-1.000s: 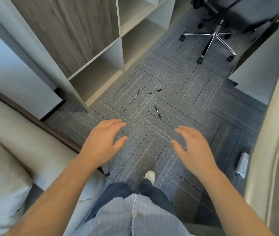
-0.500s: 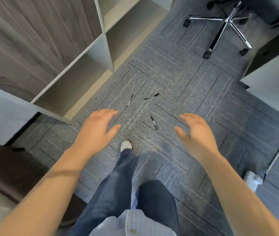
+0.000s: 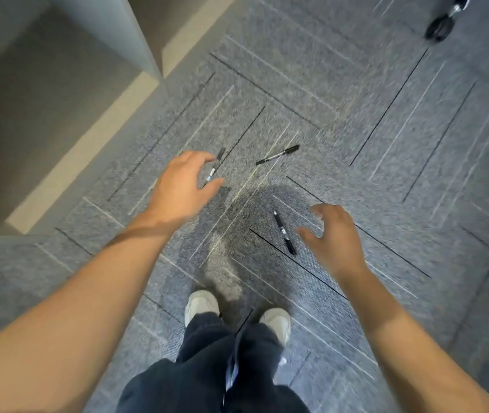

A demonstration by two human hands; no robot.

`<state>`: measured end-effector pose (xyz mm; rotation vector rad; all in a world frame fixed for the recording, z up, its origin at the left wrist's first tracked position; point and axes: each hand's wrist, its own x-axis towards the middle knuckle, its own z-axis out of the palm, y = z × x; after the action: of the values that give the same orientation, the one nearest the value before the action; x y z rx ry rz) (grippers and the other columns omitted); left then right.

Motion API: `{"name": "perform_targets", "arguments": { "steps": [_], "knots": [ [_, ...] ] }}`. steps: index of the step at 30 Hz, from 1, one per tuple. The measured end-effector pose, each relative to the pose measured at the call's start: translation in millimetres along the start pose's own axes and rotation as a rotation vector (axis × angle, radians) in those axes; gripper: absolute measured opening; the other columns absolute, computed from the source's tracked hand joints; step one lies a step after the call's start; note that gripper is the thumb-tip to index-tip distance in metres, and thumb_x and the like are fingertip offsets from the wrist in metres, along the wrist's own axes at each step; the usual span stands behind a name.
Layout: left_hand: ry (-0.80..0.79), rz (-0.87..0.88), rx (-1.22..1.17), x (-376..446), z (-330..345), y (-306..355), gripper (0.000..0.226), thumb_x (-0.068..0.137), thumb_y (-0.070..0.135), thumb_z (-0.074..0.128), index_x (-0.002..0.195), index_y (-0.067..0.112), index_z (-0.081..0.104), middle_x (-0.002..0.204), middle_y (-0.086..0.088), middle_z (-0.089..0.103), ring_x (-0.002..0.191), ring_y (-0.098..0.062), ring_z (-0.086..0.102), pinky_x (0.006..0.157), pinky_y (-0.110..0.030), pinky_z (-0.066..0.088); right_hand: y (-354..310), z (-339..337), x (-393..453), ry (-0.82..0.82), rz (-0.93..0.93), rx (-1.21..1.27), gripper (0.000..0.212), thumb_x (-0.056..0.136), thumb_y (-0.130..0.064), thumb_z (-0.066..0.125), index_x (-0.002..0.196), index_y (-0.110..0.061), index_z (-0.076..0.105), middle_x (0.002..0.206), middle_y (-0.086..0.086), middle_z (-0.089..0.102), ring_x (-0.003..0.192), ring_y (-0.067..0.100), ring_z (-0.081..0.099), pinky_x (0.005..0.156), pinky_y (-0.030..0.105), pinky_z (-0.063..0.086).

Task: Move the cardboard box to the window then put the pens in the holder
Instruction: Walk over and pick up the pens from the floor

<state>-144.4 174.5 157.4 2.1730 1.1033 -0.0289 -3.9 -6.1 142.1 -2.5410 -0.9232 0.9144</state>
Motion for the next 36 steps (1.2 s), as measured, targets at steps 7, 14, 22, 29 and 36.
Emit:
{"name": "perform_targets", "arguments": {
  "steps": [7, 14, 22, 29, 36],
  "knots": [
    [-0.048, -0.011, 0.080, 76.3, 147.0, -111.0, 0.046, 0.081, 0.025, 0.058, 0.122, 0.008, 0.045, 0.129, -0.017, 0.051, 0.121, -0.031, 0.044, 0.104, -0.044, 0.031, 112.4, 156.5, 112.0, -0.015, 0.100, -0.003, 0.049, 0.075, -0.031, 0.066, 0.113, -0.006, 0.047, 0.119, 0.015, 0.053, 0.112, 0.029, 0.046, 0.094, 0.043, 0.041],
    [-0.042, -0.047, 0.120, 100.1, 175.1, -139.6, 0.051, 0.079, 0.024, 0.060, 0.124, 0.010, 0.041, 0.131, -0.016, 0.049, 0.121, -0.029, 0.043, 0.105, -0.041, 0.030, 153.6, 205.1, 145.5, -0.010, 0.148, -0.076, 0.035, 0.075, -0.030, 0.065, 0.098, -0.005, 0.055, 0.105, 0.014, 0.059, 0.087, 0.017, 0.046, 0.076, 0.029, 0.040],
    [0.066, -0.240, -0.050, 145.1, 193.6, -148.1, 0.063, 0.074, 0.027, 0.064, 0.127, 0.008, 0.035, 0.128, -0.016, 0.047, 0.119, -0.029, 0.043, 0.106, -0.038, 0.032, 118.1, 178.5, 174.9, 0.059, 0.111, 0.254, 0.015, 0.085, -0.020, 0.055, 0.093, -0.009, 0.048, 0.078, -0.009, 0.049, 0.061, 0.011, 0.046, 0.048, 0.018, 0.035],
    [0.181, -0.398, -0.081, 191.8, 215.5, -164.6, 0.045, 0.070, 0.029, 0.066, 0.107, 0.009, 0.048, 0.110, -0.013, 0.055, 0.101, -0.026, 0.052, 0.092, -0.038, 0.045, 108.3, 177.0, 189.2, 0.081, 0.119, 0.503, 0.027, 0.083, -0.017, 0.056, 0.067, -0.027, 0.037, 0.063, -0.005, 0.041, 0.052, 0.007, 0.035, 0.043, 0.011, 0.033],
    [0.115, -0.264, -0.133, 213.8, 206.7, -134.4, 0.018, 0.087, 0.014, 0.049, 0.101, 0.004, 0.047, 0.080, -0.001, 0.050, 0.060, -0.007, 0.041, 0.046, -0.020, 0.032, 117.5, 153.6, 195.2, 0.141, 0.129, 0.618, 0.023, 0.084, -0.020, 0.054, 0.070, -0.028, 0.039, 0.073, 0.009, 0.053, 0.064, 0.024, 0.050, 0.058, 0.032, 0.047]
  ]
}}
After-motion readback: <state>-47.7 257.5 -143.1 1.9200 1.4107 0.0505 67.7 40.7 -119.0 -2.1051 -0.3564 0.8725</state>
